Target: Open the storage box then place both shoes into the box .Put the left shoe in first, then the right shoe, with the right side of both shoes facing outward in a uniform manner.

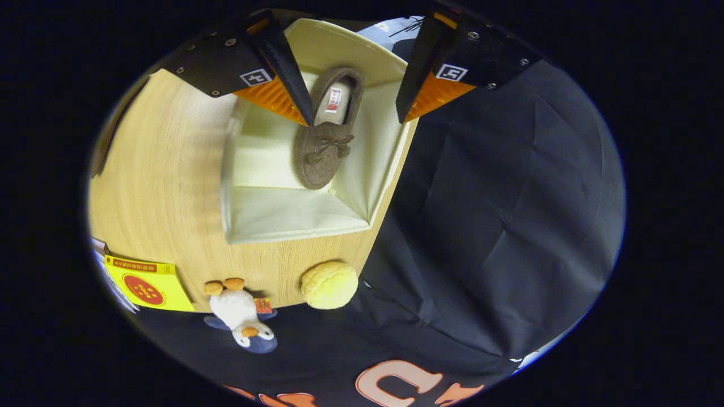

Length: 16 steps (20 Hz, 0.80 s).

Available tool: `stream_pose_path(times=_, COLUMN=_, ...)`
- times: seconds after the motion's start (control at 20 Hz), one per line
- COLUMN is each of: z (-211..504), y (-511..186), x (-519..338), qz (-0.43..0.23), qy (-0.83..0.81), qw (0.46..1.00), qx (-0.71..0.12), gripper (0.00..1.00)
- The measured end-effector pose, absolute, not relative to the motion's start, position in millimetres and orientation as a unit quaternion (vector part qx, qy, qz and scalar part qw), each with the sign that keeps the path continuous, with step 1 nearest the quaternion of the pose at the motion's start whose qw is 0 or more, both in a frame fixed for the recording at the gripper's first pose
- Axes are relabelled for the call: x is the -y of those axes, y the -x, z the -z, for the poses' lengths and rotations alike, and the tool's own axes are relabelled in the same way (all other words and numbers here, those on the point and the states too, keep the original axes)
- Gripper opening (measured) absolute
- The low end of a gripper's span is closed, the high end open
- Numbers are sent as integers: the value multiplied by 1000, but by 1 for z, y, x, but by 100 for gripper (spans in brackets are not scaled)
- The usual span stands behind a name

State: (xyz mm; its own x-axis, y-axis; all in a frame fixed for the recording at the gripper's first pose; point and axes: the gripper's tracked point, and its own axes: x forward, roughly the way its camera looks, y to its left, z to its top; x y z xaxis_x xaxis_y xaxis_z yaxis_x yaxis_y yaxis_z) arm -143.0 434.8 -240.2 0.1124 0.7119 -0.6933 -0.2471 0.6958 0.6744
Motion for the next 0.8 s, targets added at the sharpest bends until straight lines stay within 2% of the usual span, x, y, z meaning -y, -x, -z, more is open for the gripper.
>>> stream_pose_path(times=0.15, z=236, y=137, x=-403, qz=-325, qy=-210, qw=735, qx=-557, gripper=93)
stream_pose_path(times=0.35, z=244, y=125, x=-350, qz=-291, qy=-224, qw=753, qx=-545, gripper=93)
stream_pose_path(times=0.8, z=317, y=127, x=-185, qz=-127, qy=-208, qw=796, qx=-554, gripper=94)
